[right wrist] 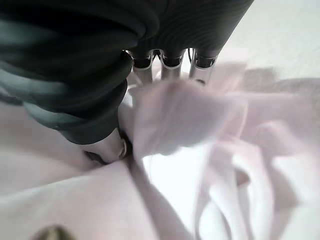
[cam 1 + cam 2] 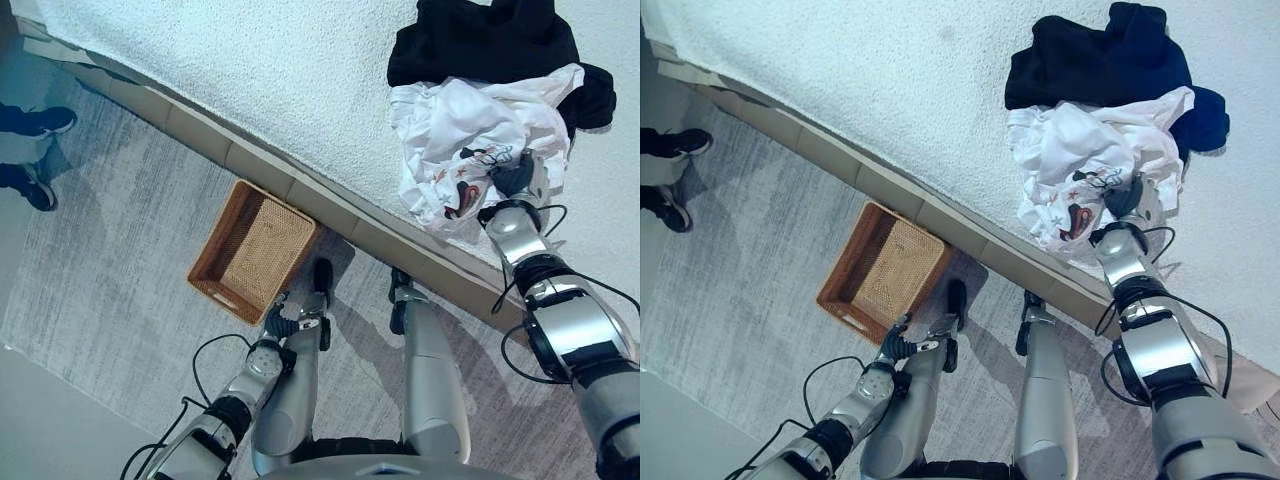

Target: Pick up clothes into the bucket

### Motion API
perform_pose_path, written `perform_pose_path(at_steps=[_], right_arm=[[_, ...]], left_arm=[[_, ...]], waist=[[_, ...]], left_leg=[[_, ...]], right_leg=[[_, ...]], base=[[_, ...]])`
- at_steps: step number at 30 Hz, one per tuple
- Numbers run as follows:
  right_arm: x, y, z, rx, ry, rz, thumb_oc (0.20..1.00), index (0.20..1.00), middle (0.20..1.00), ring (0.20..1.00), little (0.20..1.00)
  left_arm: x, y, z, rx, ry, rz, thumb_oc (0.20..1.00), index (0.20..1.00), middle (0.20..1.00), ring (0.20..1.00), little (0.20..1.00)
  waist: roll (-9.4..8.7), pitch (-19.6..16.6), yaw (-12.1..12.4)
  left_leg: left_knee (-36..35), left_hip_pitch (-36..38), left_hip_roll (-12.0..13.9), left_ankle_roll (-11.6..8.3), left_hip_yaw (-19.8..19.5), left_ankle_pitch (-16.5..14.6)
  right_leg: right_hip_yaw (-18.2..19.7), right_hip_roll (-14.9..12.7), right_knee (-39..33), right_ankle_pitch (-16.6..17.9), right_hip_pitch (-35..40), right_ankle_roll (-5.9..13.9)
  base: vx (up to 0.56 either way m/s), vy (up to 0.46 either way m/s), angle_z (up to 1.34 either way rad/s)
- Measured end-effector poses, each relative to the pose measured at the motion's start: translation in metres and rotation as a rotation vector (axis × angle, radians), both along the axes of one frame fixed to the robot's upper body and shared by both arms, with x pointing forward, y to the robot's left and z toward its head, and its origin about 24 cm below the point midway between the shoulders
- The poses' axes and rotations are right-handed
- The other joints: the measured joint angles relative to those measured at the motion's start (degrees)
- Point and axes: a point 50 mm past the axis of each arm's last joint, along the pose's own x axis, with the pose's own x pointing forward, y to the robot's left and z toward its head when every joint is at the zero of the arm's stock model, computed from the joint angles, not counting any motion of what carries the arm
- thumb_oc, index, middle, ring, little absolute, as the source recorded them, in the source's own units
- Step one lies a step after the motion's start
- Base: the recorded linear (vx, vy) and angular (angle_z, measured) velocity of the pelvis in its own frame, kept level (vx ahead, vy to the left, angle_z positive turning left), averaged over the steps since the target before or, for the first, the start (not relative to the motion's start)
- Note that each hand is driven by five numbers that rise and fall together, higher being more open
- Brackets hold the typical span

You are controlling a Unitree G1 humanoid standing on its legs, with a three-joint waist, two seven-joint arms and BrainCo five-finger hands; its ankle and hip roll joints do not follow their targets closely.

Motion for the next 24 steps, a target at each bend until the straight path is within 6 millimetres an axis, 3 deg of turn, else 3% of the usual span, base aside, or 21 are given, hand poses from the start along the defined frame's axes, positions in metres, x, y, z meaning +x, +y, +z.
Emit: perform_pose_path(at_steps=[6, 9, 13, 16, 18, 24], right_arm=[[0.003, 0.015, 0.023, 0.019, -0.114, 0.076, 0.2, 0.2, 0.2, 0.2, 0.2], [0.002, 0.023, 0.049, 0.011, -0.233, 0.128, 0.2, 0.2, 0.2, 0.2, 0.2], [-0.003, 0.016, 0.071, 0.008, -0.319, 0.126, 0.2, 0.2, 0.2, 0.2, 0.2], [-0.008, 0.013, 0.09, 0.006, -0.406, 0.133, 0.2, 0.2, 0.2, 0.2, 0.2], [-0.015, -0.005, 0.103, 0.002, -0.446, 0.086, 0.2, 0.2, 0.2, 0.2, 0.2], [-0.025, -0.022, 0.123, -0.029, -0.501, 0.054, 0.2, 0.2, 0.2, 0.2, 0.2]], left_arm=[[-0.004, 0.006, -0.006, 0.021, 0.03, 0.012, 1.0, 1.0, 1.0, 1.0, 1.0], [-0.005, 0.014, -0.007, 0.037, 0.037, 0.028, 1.0, 1.0, 1.0, 1.0, 1.0], [-0.011, 0.027, -0.011, 0.046, 0.061, 0.061, 1.0, 1.0, 1.0, 1.0, 1.0], [-0.017, 0.043, -0.013, 0.06, 0.077, 0.102, 1.0, 1.0, 1.0, 1.0, 1.0], [-0.019, 0.049, -0.014, 0.062, 0.087, 0.114, 1.0, 1.0, 1.0, 1.0, 1.0], [-0.029, 0.058, -0.019, 0.08, 0.129, 0.112, 1.0, 1.0, 1.0, 1.0, 1.0]], waist=[[-0.87, 0.16, -0.03], [-1.97, 0.11, 0.15], [-2.71, -0.27, 0.18], [-4.32, -1.35, -0.05], [-4.91, -1.99, 0.11], [-5.55, -5.29, 0.33]], left_leg=[[-0.69, 5.33, 0.26, -0.19, 0.12, 0.25], [-2.14, 8.53, 0.46, -0.17, 0.5, 0.24], [-4.27, 14.45, 0.93, -0.07, 0.85, 0.22], [-6.04, 17.45, 1.23, -0.1, 1.29, 0.3], [-6.86, 20.35, 1.54, -0.11, 2.21, 0.24], [-10.12, 26.06, 2.13, -0.12, 3.85, 0.17]], right_leg=[[-0.09, 0.36, -1.47, 0.77, 5.74, -0.37], [-0.04, 0.53, -3.27, 0.84, 8.83, 0.01], [-0.03, 1.18, -6.67, 1.48, 15.15, 0.3], [0.04, 1.47, -8.58, 1.76, 17.95, 0.55], [0.41, 1.97, -10.24, 2.82, 20.96, 0.21], [1.45, 3.31, -15.09, 4.51, 26.64, 0.57]], base=[[0.0, 0.0, -0.01], [0.0, 0.0, -0.03], [0.06, -0.004, -0.07], [0.08, -0.001, -0.1], [0.06, 0.009, -0.17], [0.06, -0.005, -0.17]])
